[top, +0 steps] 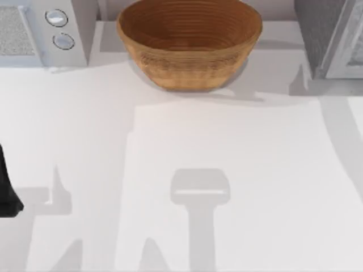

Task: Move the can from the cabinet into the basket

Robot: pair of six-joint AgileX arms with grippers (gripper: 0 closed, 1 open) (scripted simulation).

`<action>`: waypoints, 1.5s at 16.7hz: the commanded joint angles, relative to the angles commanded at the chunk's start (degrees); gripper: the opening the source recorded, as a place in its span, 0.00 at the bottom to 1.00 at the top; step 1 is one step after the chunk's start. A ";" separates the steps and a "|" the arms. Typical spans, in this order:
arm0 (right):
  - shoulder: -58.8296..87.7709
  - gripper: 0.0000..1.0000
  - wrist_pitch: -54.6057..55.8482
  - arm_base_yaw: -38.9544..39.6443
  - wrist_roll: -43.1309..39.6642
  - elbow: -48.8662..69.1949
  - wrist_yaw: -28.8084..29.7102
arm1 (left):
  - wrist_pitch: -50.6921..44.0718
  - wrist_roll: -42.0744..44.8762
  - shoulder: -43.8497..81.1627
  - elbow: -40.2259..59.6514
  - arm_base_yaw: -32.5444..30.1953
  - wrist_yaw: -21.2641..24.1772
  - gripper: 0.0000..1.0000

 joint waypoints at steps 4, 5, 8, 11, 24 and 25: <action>9.58 1.00 -3.22 1.27 0.08 11.86 1.39 | 0.00 0.00 0.00 0.00 0.00 0.00 1.00; 11.22 1.00 -3.77 1.49 0.09 13.89 1.63 | 0.00 0.00 0.00 0.00 0.00 0.00 1.00; 13.83 1.00 -4.65 1.84 0.11 17.11 2.01 | 0.00 0.00 0.00 0.00 0.00 0.00 1.00; 13.88 1.00 -4.67 1.85 0.11 17.18 2.01 | 0.00 0.00 0.00 0.00 0.00 0.00 1.00; 17.81 1.00 -2.00 14.70 -0.16 18.79 15.37 | 0.00 0.00 0.00 0.00 0.00 0.00 1.00; 17.81 1.00 -2.00 14.70 -0.16 18.79 15.37 | 0.00 0.00 0.00 0.00 0.00 0.00 1.00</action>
